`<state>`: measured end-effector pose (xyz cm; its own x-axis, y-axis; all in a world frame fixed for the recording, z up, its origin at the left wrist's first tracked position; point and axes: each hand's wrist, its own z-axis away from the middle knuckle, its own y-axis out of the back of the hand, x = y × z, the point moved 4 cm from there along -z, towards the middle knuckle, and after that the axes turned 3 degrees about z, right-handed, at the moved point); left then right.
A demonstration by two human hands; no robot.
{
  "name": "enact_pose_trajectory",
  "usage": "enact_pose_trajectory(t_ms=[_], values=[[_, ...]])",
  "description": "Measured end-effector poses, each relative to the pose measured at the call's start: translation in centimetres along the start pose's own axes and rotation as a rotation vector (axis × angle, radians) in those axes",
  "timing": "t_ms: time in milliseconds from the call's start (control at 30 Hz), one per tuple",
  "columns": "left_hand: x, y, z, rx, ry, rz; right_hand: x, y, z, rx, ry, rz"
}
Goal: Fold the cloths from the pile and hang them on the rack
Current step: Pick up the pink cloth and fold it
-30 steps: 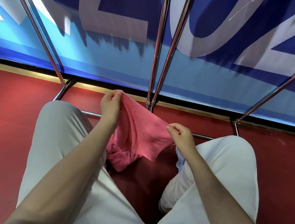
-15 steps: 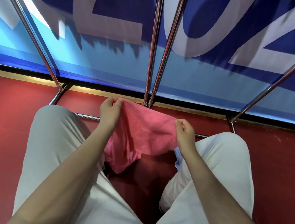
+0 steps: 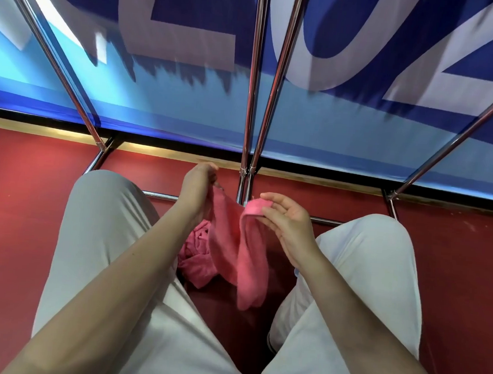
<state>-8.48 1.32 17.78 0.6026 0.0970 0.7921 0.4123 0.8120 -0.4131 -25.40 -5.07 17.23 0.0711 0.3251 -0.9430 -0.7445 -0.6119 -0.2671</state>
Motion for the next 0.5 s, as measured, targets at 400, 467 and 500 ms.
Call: enact_pose_trajectory(t_ms=[400, 467, 500], values=[[-2.1, -2.8, 1.2, -0.204, 0.054, 0.157, 0.3, -0.4, -0.9, 0.019, 0.114, 0.282], [-2.5, -3.1, 1.4, -0.192, 0.066, 0.198, 0.4, -0.6, -1.0, 0.034, 0.105, 0.265], [-2.7, -3.2, 1.4, -0.179, 0.061, 0.214, 0.5, -0.8, -1.0, 0.026, 0.091, 0.246]])
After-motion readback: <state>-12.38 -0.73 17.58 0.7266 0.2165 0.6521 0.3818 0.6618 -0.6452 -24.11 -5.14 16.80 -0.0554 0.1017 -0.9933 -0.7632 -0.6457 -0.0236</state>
